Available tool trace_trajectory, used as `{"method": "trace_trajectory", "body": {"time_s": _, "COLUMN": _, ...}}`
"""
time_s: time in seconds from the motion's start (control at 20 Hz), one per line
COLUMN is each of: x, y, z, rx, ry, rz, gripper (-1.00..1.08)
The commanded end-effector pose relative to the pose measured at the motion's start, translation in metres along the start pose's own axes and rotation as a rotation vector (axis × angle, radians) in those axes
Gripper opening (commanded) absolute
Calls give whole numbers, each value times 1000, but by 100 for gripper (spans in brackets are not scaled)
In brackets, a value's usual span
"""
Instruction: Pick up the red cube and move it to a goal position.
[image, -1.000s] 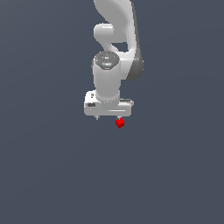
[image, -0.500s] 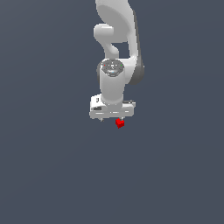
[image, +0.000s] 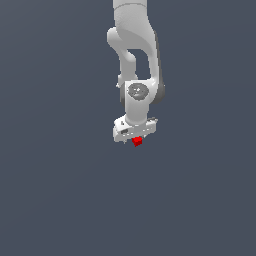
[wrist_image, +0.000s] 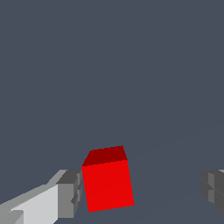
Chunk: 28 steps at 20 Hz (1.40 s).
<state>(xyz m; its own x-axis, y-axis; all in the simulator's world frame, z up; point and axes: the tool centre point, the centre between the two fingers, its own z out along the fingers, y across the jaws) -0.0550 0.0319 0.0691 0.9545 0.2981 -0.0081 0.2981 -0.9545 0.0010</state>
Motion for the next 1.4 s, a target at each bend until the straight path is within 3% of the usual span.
{"method": "trace_trajectory", "body": {"time_s": 0.0, "x": -6, "y": -9, "z": 16, "rx": 2, "ry": 4, "rz": -52, "gripper": 100}}
{"method": "trace_trajectory", "body": {"time_s": 0.45, "x": -18, "y": -25, "z": 49, "rx": 2, "ry": 9, "rz": -154, "gripper": 100}}
{"method": "trace_trajectory", "body": {"time_s": 0.9, "x": -17, "y": -24, "z": 49, "rx": 0, "ry": 8, "rz": -152, "gripper": 100}}
{"method": "trace_trajectory", "body": {"time_s": 0.95, "x": -17, "y": -24, "z": 49, "rx": 0, "ry": 8, "rz": -152, "gripper": -100}}
{"method": "trace_trajectory", "body": {"time_s": 1.35, "x": -17, "y": -24, "z": 49, "rx": 0, "ry": 8, "rz": -152, "gripper": -100}}
